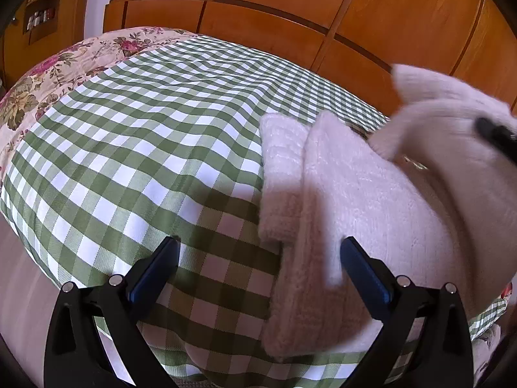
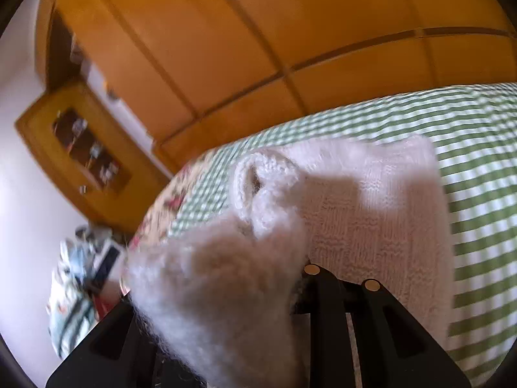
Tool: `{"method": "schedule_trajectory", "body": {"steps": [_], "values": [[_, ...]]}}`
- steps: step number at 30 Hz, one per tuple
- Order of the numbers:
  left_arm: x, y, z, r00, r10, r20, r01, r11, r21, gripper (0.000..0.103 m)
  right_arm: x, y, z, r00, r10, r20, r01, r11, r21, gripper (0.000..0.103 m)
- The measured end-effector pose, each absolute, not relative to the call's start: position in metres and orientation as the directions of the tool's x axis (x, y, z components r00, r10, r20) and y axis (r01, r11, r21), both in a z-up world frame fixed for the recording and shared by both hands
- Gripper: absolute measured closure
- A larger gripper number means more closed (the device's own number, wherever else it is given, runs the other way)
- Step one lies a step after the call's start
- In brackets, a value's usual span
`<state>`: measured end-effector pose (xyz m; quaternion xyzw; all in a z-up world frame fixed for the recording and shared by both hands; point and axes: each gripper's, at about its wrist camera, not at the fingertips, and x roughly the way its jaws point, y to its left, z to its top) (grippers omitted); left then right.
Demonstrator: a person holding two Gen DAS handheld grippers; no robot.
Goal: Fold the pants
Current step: 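Grasp the sweater edge with the right gripper and lift it over the stack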
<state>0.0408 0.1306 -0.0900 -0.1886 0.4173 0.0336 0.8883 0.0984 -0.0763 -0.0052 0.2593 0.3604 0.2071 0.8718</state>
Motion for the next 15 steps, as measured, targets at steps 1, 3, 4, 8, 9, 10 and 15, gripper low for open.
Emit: {"method": "schedule_trajectory", "body": {"steps": [1, 3, 4, 8, 9, 10, 15], "values": [[0.041, 0.131, -0.090, 0.650, -0.098, -0.753, -0.217, 0.926, -0.308, 0.003, 0.098, -0.065, -0.008, 0.641, 0.557, -0.527, -0.193, 0.782, 0.592, 0.084], [0.040, 0.132, -0.090, 0.652, -0.097, -0.752, -0.218, 0.926, -0.308, 0.003, 0.098, -0.043, -0.020, 0.605, 0.580, -0.545, -0.225, 0.781, 0.582, 0.084], [0.040, 0.132, -0.090, 0.653, -0.096, -0.751, -0.219, 0.925, -0.309, 0.003, 0.099, -0.033, -0.027, 0.586, 0.587, -0.558, -0.235, 0.782, 0.577, 0.084], [0.040, 0.134, -0.090, 0.657, -0.096, -0.748, -0.226, 0.921, -0.317, 0.003, 0.095, -0.014, -0.052, 0.537, 0.587, -0.605, -0.247, 0.796, 0.553, 0.084], [0.040, 0.135, -0.090, 0.658, -0.096, -0.746, -0.228, 0.920, -0.320, 0.003, 0.094, -0.014, -0.058, 0.532, 0.590, -0.608, -0.246, 0.795, 0.555, 0.084], [0.040, 0.136, -0.091, 0.661, -0.097, -0.744, -0.231, 0.917, -0.324, 0.003, 0.092, -0.014, -0.061, 0.530, 0.591, -0.608, -0.249, 0.794, 0.555, 0.084], [0.039, 0.137, -0.090, 0.668, -0.100, -0.737, -0.241, 0.909, -0.341, 0.003, 0.079, -0.025, -0.059, 0.519, 0.641, -0.566, -0.295, 0.755, 0.585, 0.051]]}}
